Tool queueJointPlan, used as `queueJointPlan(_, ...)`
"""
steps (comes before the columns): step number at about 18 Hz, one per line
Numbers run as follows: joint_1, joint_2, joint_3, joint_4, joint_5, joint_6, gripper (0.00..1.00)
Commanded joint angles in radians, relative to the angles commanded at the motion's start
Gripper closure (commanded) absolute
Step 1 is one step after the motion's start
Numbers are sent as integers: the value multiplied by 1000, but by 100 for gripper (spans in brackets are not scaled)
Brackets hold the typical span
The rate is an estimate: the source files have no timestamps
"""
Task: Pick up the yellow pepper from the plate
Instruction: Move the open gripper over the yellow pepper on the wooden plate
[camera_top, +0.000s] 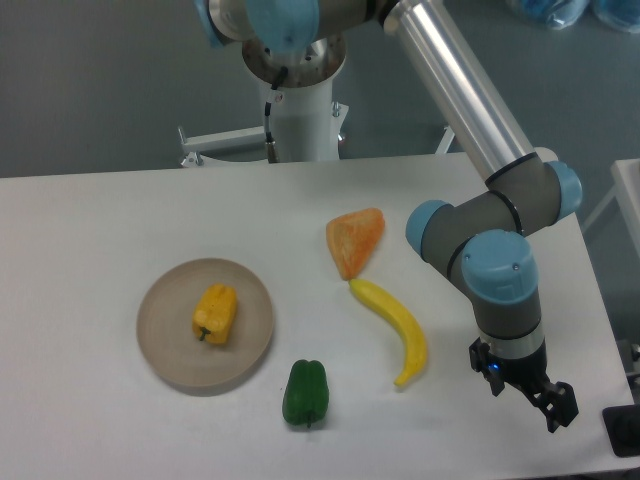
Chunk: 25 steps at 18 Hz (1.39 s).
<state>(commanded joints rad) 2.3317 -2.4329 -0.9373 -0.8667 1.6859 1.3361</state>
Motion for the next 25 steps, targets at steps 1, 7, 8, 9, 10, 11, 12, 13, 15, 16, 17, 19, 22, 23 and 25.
queueJointPlan(1,0,0,0,2,0,0,0)
queueJointPlan(7,-8,31,-6,-3,-2,-18,0)
queueJointPlan(8,-11,46,-29,-2,-3,-18,0)
queueJointPlan(9,-11,66,-49,-3,-3,-18,0)
queueJointPlan(10,-11,83,-66,-3,-5,-18,0)
queueJointPlan(11,-14,104,-86,-3,-6,-18,0)
queueJointPlan(12,-15,127,-107,-5,-17,-21,0)
queueJointPlan(13,-23,150,-126,-15,-24,-35,0)
queueJointPlan(15,-35,199,-149,-66,-47,-89,0)
queueJointPlan(16,-38,227,-162,-101,-61,-116,0)
queueJointPlan(17,-47,259,-185,-135,-72,-139,0)
queueJointPlan(19,-61,325,-242,-184,-86,-187,0)
queueJointPlan(22,-84,411,-323,-267,-162,-337,0)
queueJointPlan(23,-90,431,-348,-284,-191,-394,0)
queueJointPlan(25,-97,477,-415,-291,-253,-480,0)
